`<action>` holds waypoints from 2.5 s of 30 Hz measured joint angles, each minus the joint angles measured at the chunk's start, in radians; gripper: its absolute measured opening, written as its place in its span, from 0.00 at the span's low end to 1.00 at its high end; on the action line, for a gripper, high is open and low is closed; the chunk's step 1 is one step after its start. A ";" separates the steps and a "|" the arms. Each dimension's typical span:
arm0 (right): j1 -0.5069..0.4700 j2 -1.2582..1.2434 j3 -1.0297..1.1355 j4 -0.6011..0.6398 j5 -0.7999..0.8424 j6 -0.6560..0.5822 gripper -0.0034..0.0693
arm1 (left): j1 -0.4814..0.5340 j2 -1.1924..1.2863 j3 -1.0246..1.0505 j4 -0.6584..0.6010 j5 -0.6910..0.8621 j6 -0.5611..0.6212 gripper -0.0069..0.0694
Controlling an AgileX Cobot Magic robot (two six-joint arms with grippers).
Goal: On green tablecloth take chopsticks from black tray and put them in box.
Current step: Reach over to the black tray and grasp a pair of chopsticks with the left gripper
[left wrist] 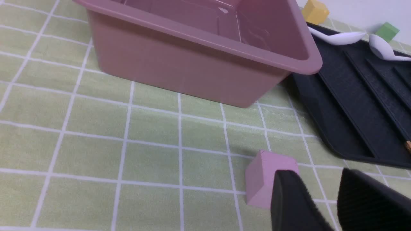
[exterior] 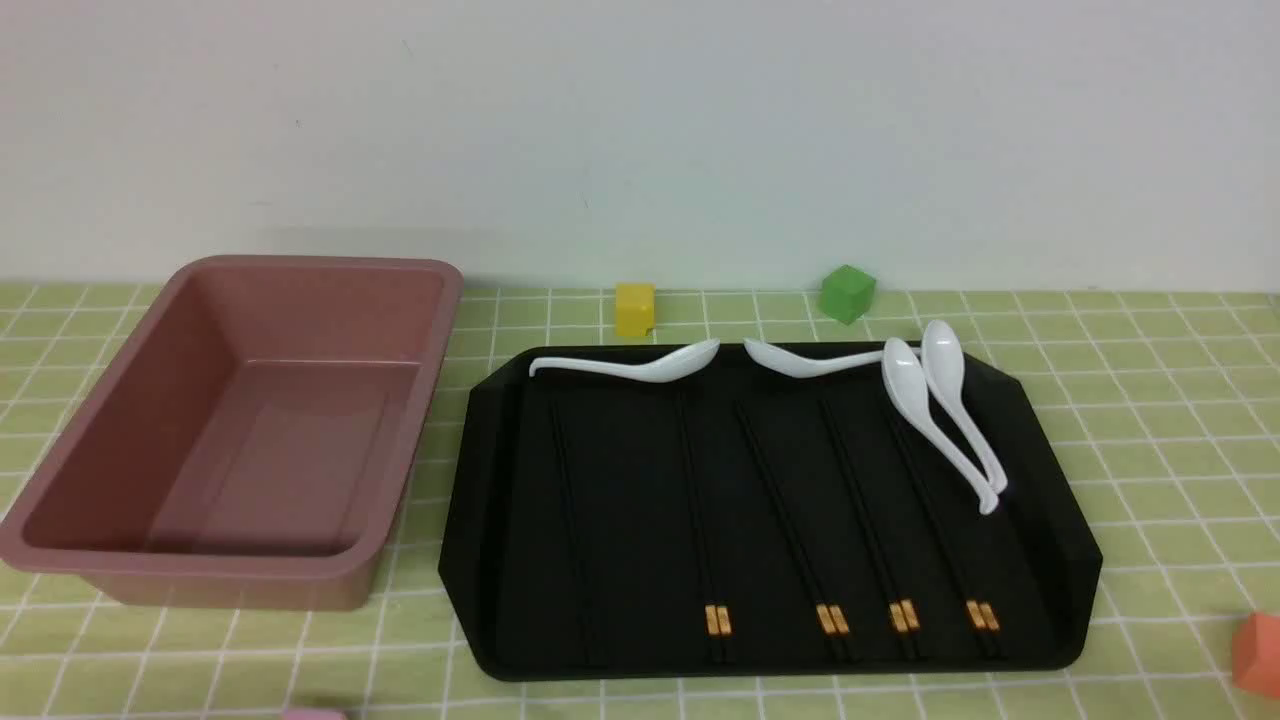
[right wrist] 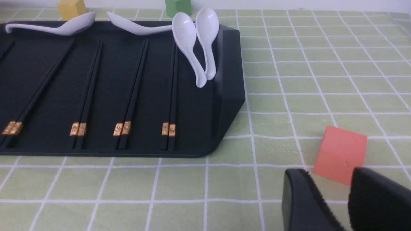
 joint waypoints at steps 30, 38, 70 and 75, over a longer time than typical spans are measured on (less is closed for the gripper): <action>0.000 0.000 0.000 0.000 0.000 0.000 0.38 | 0.000 0.000 0.000 0.000 0.000 0.000 0.40; 0.000 0.000 0.000 0.000 0.000 0.000 0.38 | 0.000 0.000 0.000 0.004 0.000 0.000 0.40; 0.000 0.000 0.000 0.001 0.000 0.000 0.38 | 0.000 0.000 0.000 -0.522 -0.129 -0.513 0.40; 0.000 0.000 0.000 0.001 0.000 0.000 0.38 | 0.000 0.000 0.000 -0.645 -0.140 -0.542 0.38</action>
